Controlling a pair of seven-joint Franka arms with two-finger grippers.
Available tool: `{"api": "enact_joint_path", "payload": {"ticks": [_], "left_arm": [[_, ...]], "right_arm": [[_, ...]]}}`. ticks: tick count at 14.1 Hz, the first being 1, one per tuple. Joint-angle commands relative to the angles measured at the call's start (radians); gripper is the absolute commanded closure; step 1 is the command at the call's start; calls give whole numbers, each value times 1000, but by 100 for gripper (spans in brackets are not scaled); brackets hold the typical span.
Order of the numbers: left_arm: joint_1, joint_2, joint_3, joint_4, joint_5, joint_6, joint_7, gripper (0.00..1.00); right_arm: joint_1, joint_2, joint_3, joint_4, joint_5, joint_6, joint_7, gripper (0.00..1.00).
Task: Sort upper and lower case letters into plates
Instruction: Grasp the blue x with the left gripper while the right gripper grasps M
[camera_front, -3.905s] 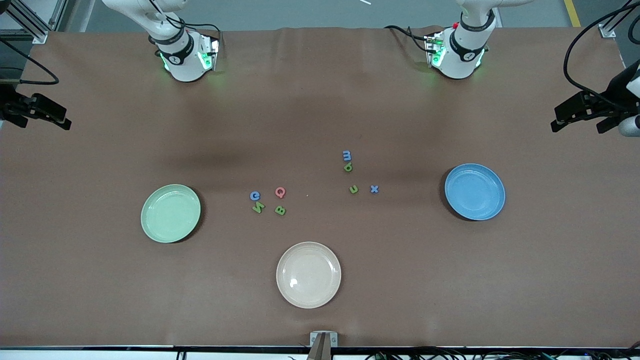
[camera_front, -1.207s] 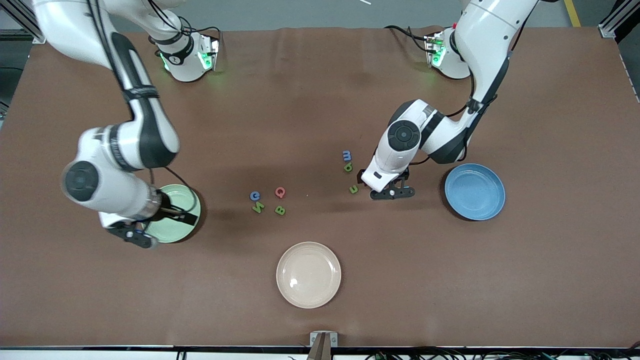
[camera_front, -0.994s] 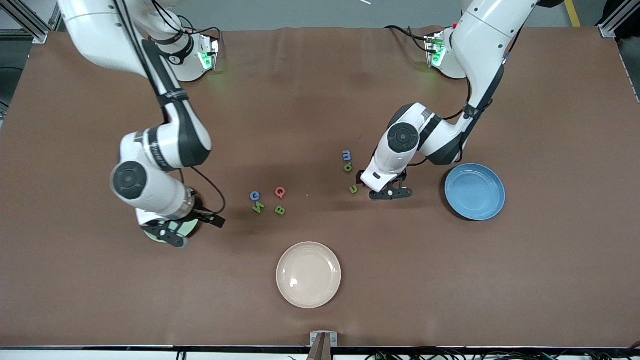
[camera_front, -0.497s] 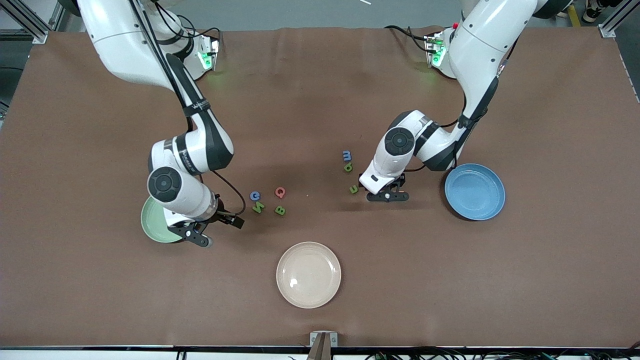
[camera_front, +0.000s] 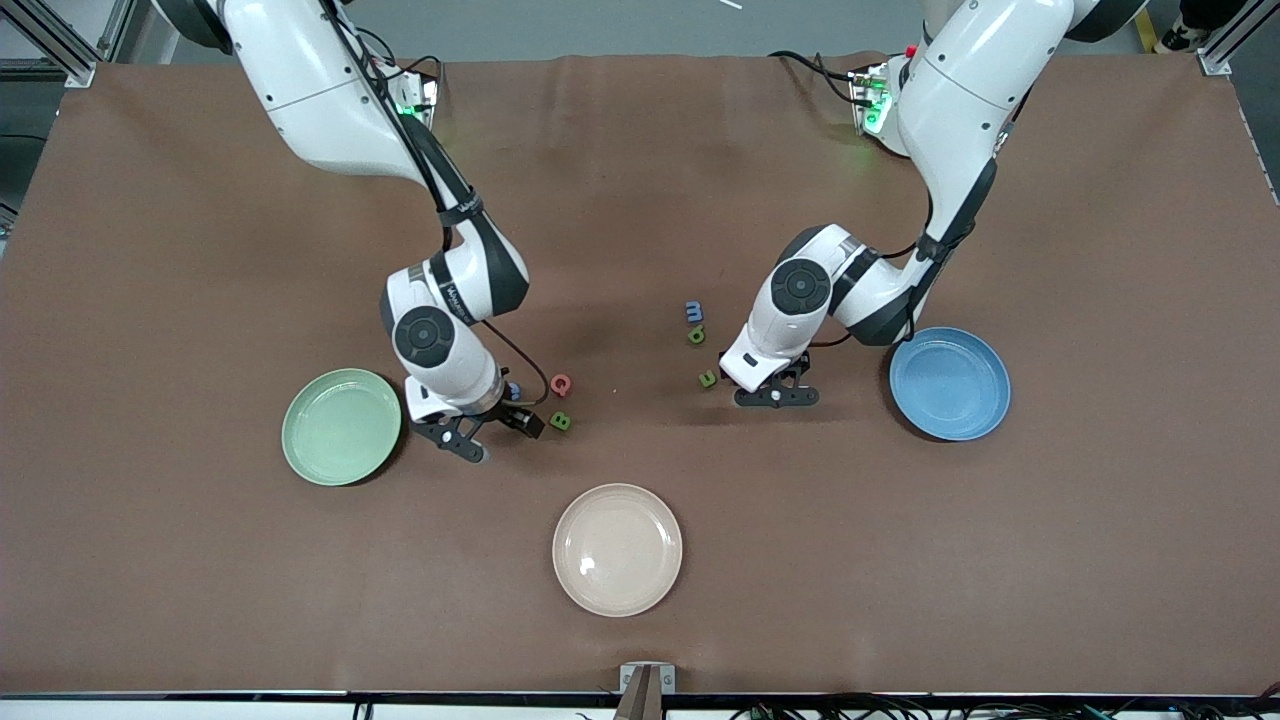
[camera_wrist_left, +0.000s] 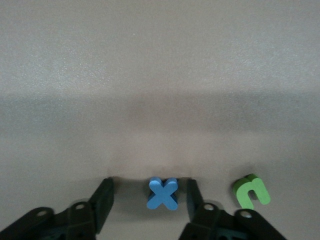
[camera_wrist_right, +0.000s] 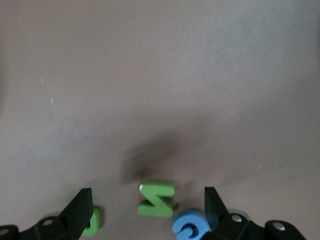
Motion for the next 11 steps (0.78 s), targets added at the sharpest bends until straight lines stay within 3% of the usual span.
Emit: {"api": "enact_joint_path", "payload": {"ticks": [1,7,9,11], "left_arm": [[1,14,-3,15,23,9,-10,45],[0,19,-2,15,23,9,-17,64],[3,19,-3,15,23,9,-17,71],[4,14,-2,14,23,3,-17,77]], "right_arm": [[21,-16,-9,-49,7,49,23,2],[29,-7,-9,-107,7,126,31,5],[41,-6,-11,-107,7,126,55,11],[43,-2,-11,-107,6,124,57,27]]}}
